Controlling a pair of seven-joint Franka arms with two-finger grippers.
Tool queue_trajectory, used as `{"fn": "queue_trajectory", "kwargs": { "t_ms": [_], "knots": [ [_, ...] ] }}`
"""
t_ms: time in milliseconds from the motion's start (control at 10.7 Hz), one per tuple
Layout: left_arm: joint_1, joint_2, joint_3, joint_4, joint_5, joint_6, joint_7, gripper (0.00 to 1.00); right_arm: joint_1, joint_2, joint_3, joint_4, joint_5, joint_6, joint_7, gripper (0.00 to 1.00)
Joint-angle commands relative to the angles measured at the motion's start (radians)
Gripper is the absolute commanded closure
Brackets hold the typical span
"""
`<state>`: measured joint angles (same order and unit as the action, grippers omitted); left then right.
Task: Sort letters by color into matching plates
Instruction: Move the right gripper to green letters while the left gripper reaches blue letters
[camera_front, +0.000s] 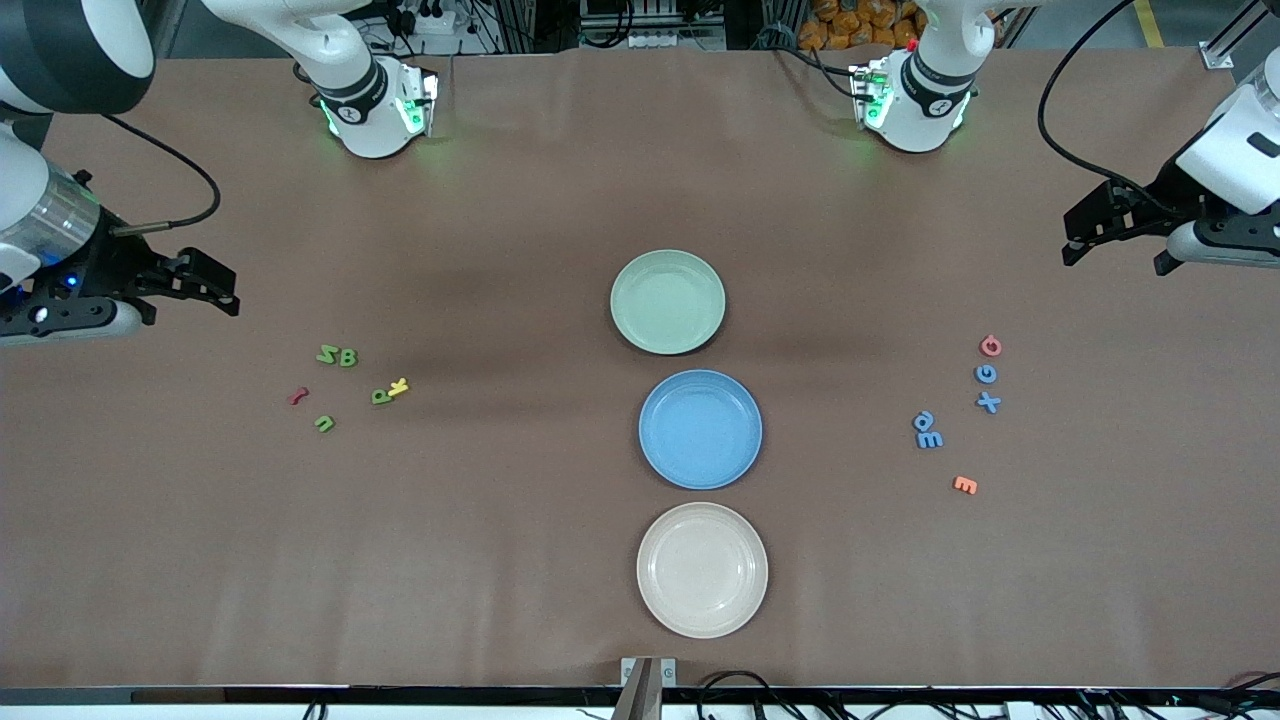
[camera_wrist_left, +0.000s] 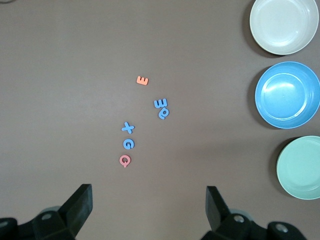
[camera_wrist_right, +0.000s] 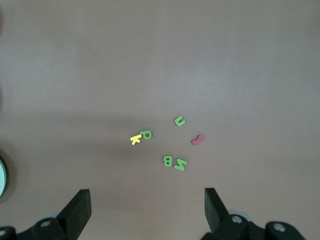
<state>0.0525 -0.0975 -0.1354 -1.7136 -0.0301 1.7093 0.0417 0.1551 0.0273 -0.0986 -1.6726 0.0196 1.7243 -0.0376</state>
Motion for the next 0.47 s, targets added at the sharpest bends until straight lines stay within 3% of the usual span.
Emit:
{"fn": "queue_trajectory", "kwargs": {
  "t_ms": [0, 374],
  "knots": [
    [0.003, -0.008, 0.002, 0.009, -0.014, -0.02, 0.009, 0.0, 0.006, -0.023, 0.0, -0.023, -0.006, 0.006, 0.021, 0.0],
    [0.003, -0.002, 0.008, 0.009, -0.011, -0.02, 0.007, 0.0, 0.006, -0.026, 0.007, -0.027, -0.006, -0.028, 0.019, 0.0]
  ]
}}
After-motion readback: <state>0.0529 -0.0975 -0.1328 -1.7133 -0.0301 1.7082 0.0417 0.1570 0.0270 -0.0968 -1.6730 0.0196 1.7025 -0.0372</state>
